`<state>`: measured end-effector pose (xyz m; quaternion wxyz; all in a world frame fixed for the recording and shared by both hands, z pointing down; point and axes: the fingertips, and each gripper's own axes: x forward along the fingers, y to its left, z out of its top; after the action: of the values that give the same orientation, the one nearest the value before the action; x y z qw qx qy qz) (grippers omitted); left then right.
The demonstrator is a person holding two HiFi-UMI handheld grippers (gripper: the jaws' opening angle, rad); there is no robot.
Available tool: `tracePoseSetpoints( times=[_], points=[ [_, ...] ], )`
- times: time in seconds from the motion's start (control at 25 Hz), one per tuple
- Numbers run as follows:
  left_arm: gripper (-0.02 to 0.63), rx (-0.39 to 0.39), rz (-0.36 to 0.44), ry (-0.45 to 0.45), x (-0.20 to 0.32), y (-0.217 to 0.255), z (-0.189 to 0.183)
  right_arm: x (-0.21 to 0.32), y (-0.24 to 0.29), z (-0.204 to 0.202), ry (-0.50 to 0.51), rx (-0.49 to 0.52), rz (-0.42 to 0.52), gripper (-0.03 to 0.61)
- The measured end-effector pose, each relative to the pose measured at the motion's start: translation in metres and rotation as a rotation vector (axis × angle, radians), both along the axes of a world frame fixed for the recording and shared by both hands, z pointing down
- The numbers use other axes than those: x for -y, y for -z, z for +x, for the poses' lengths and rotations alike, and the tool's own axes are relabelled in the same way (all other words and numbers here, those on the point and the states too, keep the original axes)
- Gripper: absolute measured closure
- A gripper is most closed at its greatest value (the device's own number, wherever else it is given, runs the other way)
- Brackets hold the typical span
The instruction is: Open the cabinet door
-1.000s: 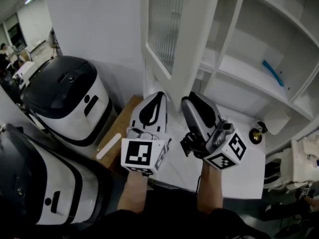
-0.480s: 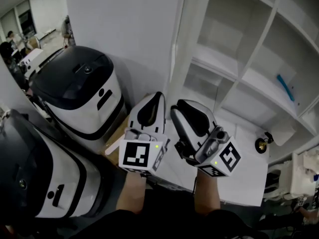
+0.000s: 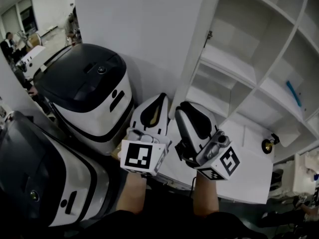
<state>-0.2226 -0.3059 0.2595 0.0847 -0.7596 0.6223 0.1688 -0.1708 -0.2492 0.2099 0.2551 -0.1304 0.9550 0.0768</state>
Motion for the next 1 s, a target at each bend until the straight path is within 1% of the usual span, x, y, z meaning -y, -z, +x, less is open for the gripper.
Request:
tracePoseSetpoints(
  times=[0.08, 0.28, 0.36, 0.48, 0.64, 0.76, 0.88, 0.96, 1.0],
  points=[
    [0.601, -0.004, 0.002, -0.029, 0.001, 0.0, -0.008, 0.001, -0.001, -0.01, -0.03, 0.007, -0.005, 0.514],
    [0.601, -0.004, 0.027, -0.164, 0.006, 0.006, -0.009, 0.004, -0.003, -0.017, -0.073, 0.054, -0.01, 0.514],
    [0.601, -0.011, 0.013, -0.21, 0.008, 0.0, -0.009, 0.002, -0.005, -0.017, -0.086, 0.08, -0.018, 0.514],
    [0.601, -0.019, -0.033, -0.268, 0.018, -0.015, -0.011, 0.002, -0.004, -0.015, -0.123, 0.112, -0.025, 0.514],
    [0.601, -0.029, -0.064, -0.319, 0.032, -0.03, -0.014, 0.003, -0.01, -0.018, -0.18, 0.086, -0.009, 0.514],
    [0.601, -0.036, -0.075, -0.361, 0.036, -0.034, -0.009, 0.002, -0.016, -0.016, -0.195, 0.083, -0.015, 0.514],
    [0.601, -0.047, -0.11, -0.392, 0.041, -0.043, -0.004, 0.001, -0.027, -0.015, -0.223, 0.047, -0.02, 0.514],
    [0.601, -0.047, -0.124, -0.406, 0.044, -0.052, -0.002, 0.003, -0.034, -0.011, -0.274, 0.026, -0.04, 0.514],
    [0.6, -0.042, -0.129, -0.41, 0.045, -0.058, 0.0, 0.007, -0.038, -0.007, -0.318, 0.015, -0.062, 0.517]
  ],
)
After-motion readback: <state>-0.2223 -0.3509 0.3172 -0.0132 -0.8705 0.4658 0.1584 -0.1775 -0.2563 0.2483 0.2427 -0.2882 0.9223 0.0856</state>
